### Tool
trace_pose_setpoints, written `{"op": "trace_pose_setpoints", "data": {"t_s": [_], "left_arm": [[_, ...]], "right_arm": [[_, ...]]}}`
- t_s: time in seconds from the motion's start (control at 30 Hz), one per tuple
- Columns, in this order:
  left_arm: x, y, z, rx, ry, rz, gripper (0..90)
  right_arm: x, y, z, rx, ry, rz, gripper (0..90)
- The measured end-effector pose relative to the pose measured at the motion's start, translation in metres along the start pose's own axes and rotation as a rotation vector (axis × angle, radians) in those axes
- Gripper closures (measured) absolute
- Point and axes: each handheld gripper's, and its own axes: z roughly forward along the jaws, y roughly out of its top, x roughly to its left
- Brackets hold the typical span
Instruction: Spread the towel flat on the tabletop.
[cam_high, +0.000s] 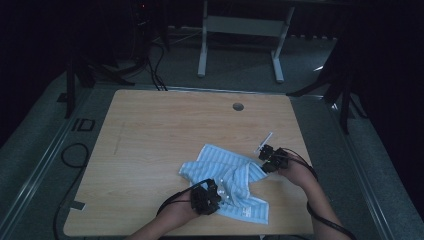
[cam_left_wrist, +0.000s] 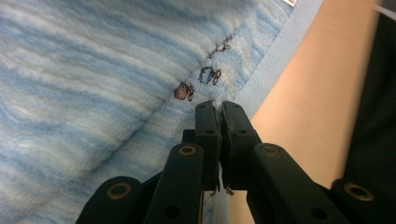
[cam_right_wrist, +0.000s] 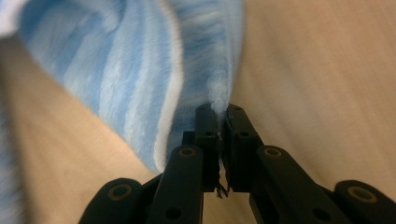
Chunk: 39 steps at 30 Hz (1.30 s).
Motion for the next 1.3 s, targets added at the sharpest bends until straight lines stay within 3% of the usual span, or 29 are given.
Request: {"op": "trace_pose_setpoints", "data": {"t_s": [0.07,0.17,0.2,0.23,0.33,0.37,0.47,0.57,0.67,0.77,0.87,0.93,0.97,1.0,1.03,1.07,1.1,1.13,1.17,1.2,1.23,1.27,1.3], "left_arm": [[-0.009,-0.005,-0.003,0.003,-0.031,0.014,86.1],[-0.017,-0.011,-0.006,0.002,-0.060,0.017,86.1],[-0.023,-0.014,-0.008,-0.004,-0.093,0.016,86.1],[-0.023,-0.014,-0.008,-0.004,-0.093,0.016,86.1],[-0.035,-0.018,-0.009,-0.005,-0.163,0.025,86.0],[-0.038,-0.018,-0.009,0.000,-0.178,0.033,86.0],[-0.054,-0.021,-0.005,0.020,-0.212,0.060,85.9],[-0.060,-0.022,-0.002,0.037,-0.248,0.067,85.9],[-0.069,-0.022,0.001,0.049,-0.288,0.072,85.9],[-0.073,-0.021,0.003,0.049,-0.324,0.070,85.1],[-0.072,-0.017,0.001,0.038,-0.370,0.068,81.9],[-0.067,-0.013,-0.010,0.003,-0.348,0.065,75.9],[-0.067,-0.013,-0.010,0.003,-0.348,0.065,74.5],[-0.063,-0.011,-0.015,-0.009,-0.336,0.062,73.6],[-0.059,-0.009,-0.020,-0.022,-0.310,0.059,73.6],[-0.055,-0.008,-0.025,-0.032,-0.281,0.059,72.3],[-0.052,-0.007,-0.028,-0.040,-0.268,0.054,72.3],[-0.040,-0.006,-0.034,-0.061,-0.238,0.036,72.3],[-0.040,-0.006,-0.034,-0.061,-0.238,0.036,72.6],[-0.030,-0.006,-0.035,-0.076,-0.214,0.011,73.9],[-0.030,-0.006,-0.035,-0.076,-0.214,0.011,75.2],[-0.024,-0.007,-0.034,-0.075,-0.214,-0.011,76.5],[-0.022,-0.007,-0.032,-0.080,-0.213,-0.023,76.5]], "right_arm": [[-0.009,0.008,-0.002,0.001,-0.051,0.020,85.4],[-0.017,0.014,-0.005,0.001,-0.086,0.031,85.4],[-0.025,0.019,-0.007,-0.001,-0.112,0.053,85.4],[-0.025,0.019,-0.007,-0.001,-0.112,0.053,85.4],[-0.043,0.026,-0.012,-0.006,-0.134,0.110,85.4],[-0.043,0.026,-0.012,-0.006,-0.134,0.110,85.4],[-0.060,0.027,-0.015,-0.013,-0.170,0.169,85.4],[-0.069,0.025,-0.015,-0.005,-0.180,0.202,85.4],[-0.083,0.015,-0.008,0.022,-0.190,0.272,85.3],[-0.088,0.011,-0.006,0.029,-0.198,0.290,85.2],[-0.092,0.006,-0.004,-0.001,-0.167,0.334,75.5],[-0.087,0.006,-0.007,-0.009,-0.150,0.331,64.2],[-0.087,0.006,-0.007,-0.009,-0.150,0.331,64.2],[-0.077,0.008,-0.013,-0.022,-0.155,0.290,63.8],[-0.077,0.008,-0.013,-0.022,-0.155,0.290,63.8],[-0.064,0.008,-0.020,-0.043,-0.148,0.252,71.3],[-0.064,0.008,-0.020,-0.043,-0.148,0.252,71.3],[-0.049,0.006,-0.027,-0.063,-0.114,0.227,80.5],[-0.049,0.006,-0.027,-0.063,-0.114,0.227,80.5],[-0.031,0.002,-0.027,-0.059,-0.077,0.182,84.6],[-0.031,0.002,-0.027,-0.059,-0.077,0.182,84.6],[-0.014,-0.004,-0.026,-0.039,-0.071,0.142,85.6],[-0.014,-0.004,-0.026,-0.039,-0.071,0.142,85.6]]}}
